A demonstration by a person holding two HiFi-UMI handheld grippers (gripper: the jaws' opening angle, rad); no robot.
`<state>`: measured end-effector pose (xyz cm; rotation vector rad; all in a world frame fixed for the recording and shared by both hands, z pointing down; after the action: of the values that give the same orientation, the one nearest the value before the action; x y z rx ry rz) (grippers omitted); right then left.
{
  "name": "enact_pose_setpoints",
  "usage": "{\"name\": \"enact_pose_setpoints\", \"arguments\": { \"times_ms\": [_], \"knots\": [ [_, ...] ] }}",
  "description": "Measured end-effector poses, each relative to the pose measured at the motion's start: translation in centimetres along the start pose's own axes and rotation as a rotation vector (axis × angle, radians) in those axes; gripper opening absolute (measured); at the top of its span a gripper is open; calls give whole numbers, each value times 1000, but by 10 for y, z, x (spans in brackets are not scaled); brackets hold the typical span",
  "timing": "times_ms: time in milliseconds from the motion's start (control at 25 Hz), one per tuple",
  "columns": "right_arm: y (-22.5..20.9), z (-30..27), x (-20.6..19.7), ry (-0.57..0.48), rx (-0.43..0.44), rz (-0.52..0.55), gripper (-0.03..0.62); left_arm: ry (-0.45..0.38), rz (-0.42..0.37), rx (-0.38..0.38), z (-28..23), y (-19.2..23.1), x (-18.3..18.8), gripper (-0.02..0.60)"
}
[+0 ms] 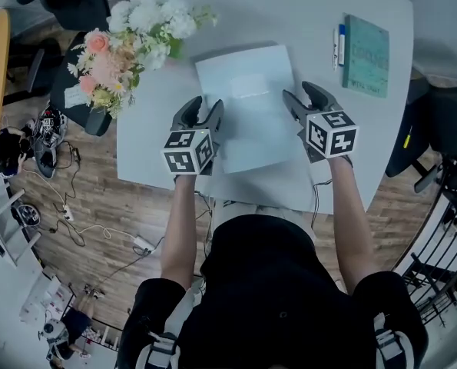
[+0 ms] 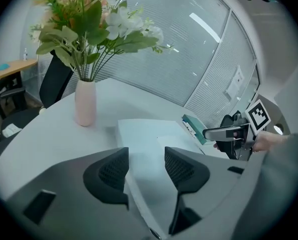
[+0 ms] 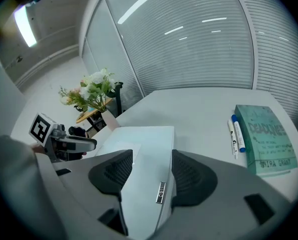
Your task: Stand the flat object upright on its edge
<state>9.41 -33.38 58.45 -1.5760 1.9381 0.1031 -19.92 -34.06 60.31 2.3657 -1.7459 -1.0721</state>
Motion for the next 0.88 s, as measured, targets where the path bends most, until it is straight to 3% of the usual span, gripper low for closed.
{"name": "enact_pose_setpoints", "arguments": {
  "times_ms": [320,560,880],
  "knots": [
    [-8,-30,-5,53,15,-38,259,35,116,-43,-19,24,-6,236],
    [-13,-45,-1,64,25,-50,287,41,241,-137,-33,37,-10,255],
    [-18,-63,-2,88,51,-65,304,33,295,-193,-42,41,-11,262]
  ]
}}
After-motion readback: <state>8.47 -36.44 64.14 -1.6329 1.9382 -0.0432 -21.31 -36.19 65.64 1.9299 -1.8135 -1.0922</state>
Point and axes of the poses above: the fingertips, and each gripper's own axes: z backward along the fingers, y to its left, x out of its top, the point moved 10 cm from there along z, backward along the fingers, and after that the axes turned 11 degrees about y, right-handed, at the moved point
